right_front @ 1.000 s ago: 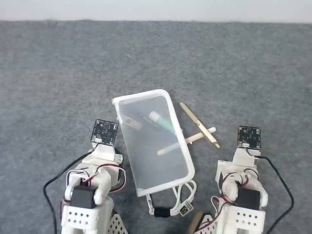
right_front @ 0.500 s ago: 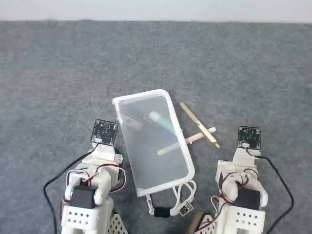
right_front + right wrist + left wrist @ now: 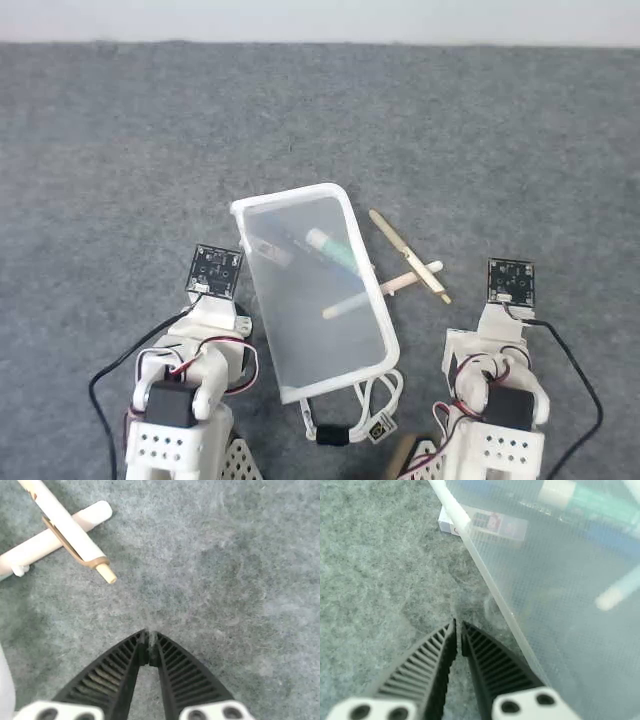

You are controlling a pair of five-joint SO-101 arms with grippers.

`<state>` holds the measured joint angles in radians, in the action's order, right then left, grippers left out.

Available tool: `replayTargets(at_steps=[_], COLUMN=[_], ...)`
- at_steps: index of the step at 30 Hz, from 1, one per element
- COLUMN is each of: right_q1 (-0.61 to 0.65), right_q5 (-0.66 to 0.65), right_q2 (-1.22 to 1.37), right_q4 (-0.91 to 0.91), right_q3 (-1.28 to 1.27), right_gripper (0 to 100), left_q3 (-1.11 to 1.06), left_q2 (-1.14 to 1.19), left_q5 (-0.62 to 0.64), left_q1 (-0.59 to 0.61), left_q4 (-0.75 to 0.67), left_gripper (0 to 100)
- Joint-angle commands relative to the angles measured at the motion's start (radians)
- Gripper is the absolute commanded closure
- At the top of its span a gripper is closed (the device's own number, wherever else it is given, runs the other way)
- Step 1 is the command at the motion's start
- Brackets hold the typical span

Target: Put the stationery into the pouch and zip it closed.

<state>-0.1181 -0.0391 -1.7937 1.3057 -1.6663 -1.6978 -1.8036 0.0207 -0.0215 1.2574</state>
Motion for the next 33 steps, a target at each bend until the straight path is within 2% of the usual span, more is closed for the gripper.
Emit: replayTargets(at_steps=[1,5,7,11,16,23,30,33], right_q1=[0.099,0.248,0.280,0.236,0.151,0.151,0.384,0.403], right_q5=[0.006,0.005,0.003,0.003,0.003,0.002,0.002,0.009], right_q2=[-0.022,-0.021,-0.021,-0.022,-0.021,-0.018,-0.007,0.065], right_q4=[0.001,0.004,0.004,-0.005,0.004,0.024,0.193,0.191], right_q3=[-0.018,-0.018,-0.018,-0.014,0.161,0.365,0.605,0.638], right_gripper=[99.2,99.2,99.2,99.2,99.2,99.3,99.3,99.3], left_q3=[0.013,0.013,0.013,0.013,0.013,0.013,0.013,0.013], left_q2=[-0.018,-0.018,-0.018,-0.018,-0.018,-0.018,-0.018,-0.018], left_q5=[-0.003,-0.003,-0.003,-0.003,-0.003,-0.003,-0.003,-0.003], left_q1=[0.003,0.003,0.003,0.003,0.003,0.003,0.003,0.003], left_q4=[0.006,0.006,0.006,0.006,0.006,0.006,0.006,0.006], left_gripper=[99,99,99,99,99,99,99,99])
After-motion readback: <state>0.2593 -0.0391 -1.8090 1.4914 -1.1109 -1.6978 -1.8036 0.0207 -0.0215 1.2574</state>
